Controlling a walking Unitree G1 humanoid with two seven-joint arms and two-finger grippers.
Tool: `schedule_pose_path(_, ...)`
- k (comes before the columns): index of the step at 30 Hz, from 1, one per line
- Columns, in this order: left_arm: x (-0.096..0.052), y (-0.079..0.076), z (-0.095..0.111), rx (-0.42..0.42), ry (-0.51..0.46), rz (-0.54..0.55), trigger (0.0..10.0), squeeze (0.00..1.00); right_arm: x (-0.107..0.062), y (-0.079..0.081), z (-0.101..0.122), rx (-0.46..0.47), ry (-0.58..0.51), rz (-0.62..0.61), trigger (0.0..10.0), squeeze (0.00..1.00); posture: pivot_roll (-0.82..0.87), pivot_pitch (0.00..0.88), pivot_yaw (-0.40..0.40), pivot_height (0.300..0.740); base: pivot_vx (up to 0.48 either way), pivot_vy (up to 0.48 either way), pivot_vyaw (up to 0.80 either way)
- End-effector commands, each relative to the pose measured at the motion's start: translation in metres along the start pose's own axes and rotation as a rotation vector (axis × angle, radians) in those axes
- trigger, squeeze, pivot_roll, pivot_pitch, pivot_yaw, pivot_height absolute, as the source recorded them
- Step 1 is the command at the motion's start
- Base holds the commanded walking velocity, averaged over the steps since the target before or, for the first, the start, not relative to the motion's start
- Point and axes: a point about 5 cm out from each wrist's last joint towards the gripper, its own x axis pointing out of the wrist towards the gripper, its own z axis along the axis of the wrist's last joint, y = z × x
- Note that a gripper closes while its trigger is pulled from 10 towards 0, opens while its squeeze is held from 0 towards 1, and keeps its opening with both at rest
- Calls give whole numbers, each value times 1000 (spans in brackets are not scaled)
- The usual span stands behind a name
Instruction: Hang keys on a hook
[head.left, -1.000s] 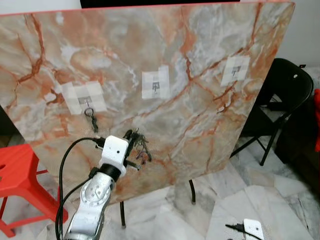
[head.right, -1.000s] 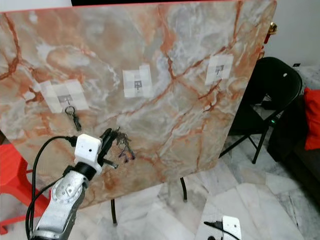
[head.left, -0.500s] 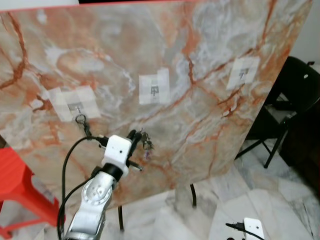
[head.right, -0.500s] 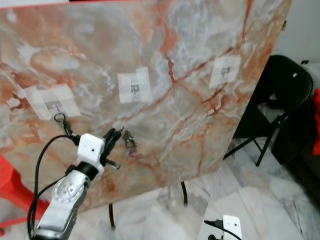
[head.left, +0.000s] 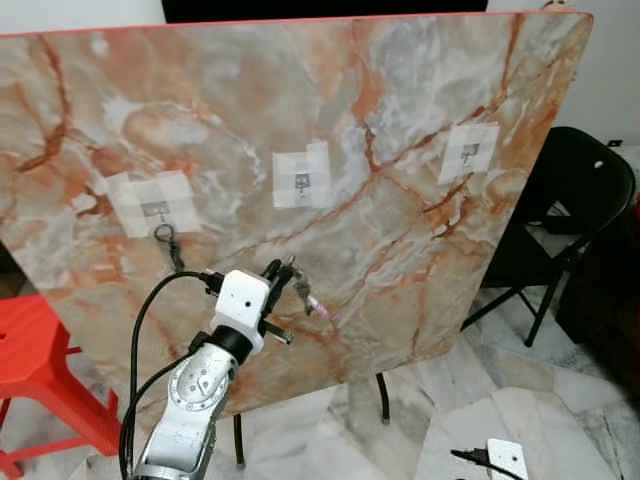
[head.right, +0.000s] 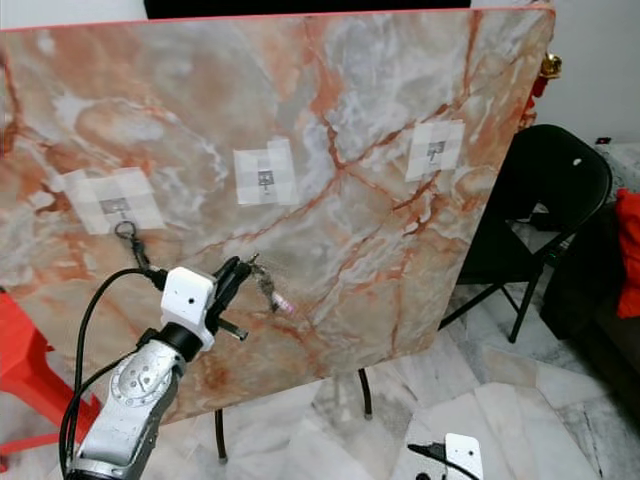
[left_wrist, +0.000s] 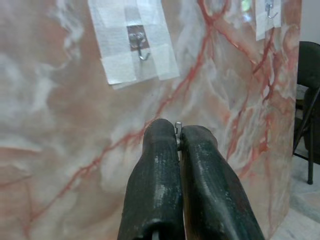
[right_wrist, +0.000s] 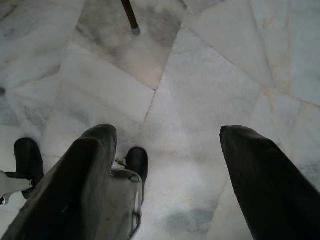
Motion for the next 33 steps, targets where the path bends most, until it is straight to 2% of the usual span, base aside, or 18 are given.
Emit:
schedule_pose_path(1, 3, 1, 6, 10, -16, -4, 10000, 0, 0, -1, 5, -2, -15, -3, 10000, 0, 87, 0, -56, 740, 341, 0, 0)
schedule_pose_path(11, 3, -3, 7, 11, -15, -41, 10000, 0, 0, -2, 5, -3, -14, -4, 10000, 0, 86, 0, -56, 740, 334, 0, 0)
schedule_pose_path(22, 3, -14, 10, 15, -25, -118, 10000, 0, 0, -2, 5, 10, -18, -10, 10000, 0, 90, 0, -60, 740, 0, 0, 0)
schedule_pose_path(33, 3, -16, 11, 6, -23, -147, 10000, 0, 0, -1, 5, 0, -8, -2, 10000, 0, 89, 0, -57, 740, 0, 0, -669)
